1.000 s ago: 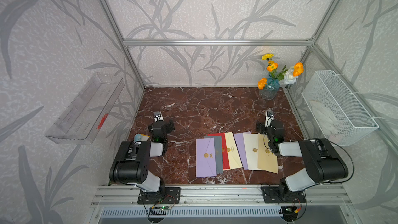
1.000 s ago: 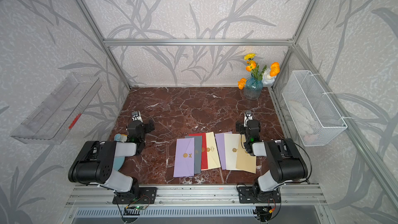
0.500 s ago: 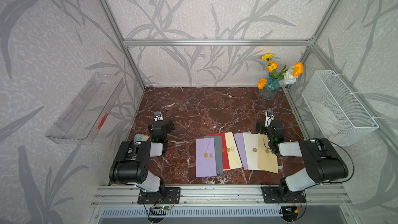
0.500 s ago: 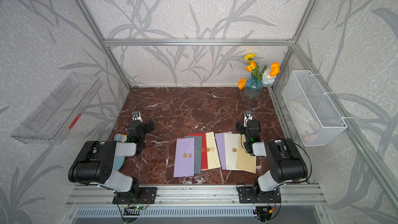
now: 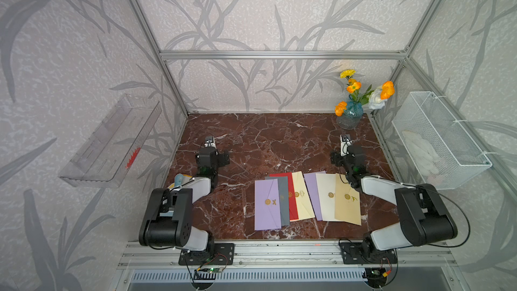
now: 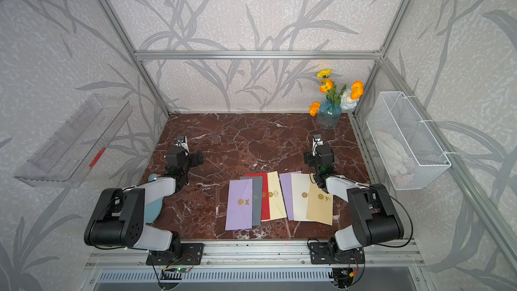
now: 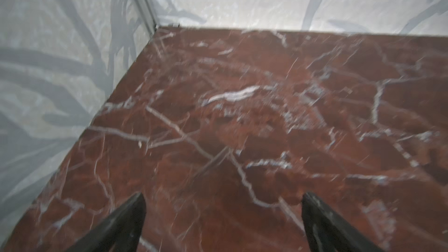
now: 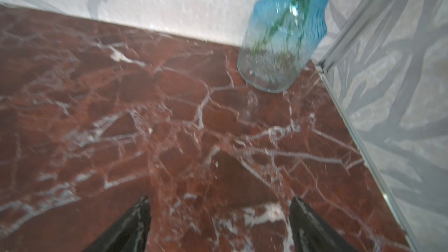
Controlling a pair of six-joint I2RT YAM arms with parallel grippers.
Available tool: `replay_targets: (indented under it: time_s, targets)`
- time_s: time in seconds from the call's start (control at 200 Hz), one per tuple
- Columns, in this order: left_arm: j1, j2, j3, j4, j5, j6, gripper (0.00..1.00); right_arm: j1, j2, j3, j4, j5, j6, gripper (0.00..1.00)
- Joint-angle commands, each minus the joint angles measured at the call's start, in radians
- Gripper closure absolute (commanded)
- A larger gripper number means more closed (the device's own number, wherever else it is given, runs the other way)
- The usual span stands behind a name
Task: Open the envelope
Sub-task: Pick up the envelope from the envelope.
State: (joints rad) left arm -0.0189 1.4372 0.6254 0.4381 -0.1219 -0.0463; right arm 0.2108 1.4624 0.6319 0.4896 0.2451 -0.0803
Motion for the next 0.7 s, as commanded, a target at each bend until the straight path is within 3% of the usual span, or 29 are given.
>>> replay_targets:
  time_s: [0.0,0.18,0.35,0.47,0.55,0.695]
  targets:
    - [-0.012,-0.084,0.089,-0.212,0.095,-0.074,0.01,0.067,-0.047,0.100,-0.195,0.055,-0.026,0.11]
    - [-0.077,-0.131,0.191,-0.351,0.158,-0.161,0.04,0.210,-0.004,0.305,-0.405,0.109,0.011,0.11]
    - [-0.124,-0.099,0.236,-0.434,0.316,-0.319,0.11,0.293,0.068,0.493,-0.609,0.019,0.095,0.11]
    - [-0.159,-0.053,0.229,-0.457,0.443,-0.417,0.17,0.306,0.099,0.559,-0.701,-0.217,0.225,0.10]
    - [-0.179,-0.020,0.212,-0.462,0.538,-0.438,0.32,0.306,0.127,0.557,-0.689,-0.452,0.313,0.10]
    - [-0.194,0.037,0.171,-0.457,0.652,-0.486,0.48,0.312,0.181,0.516,-0.599,-0.795,0.463,0.07]
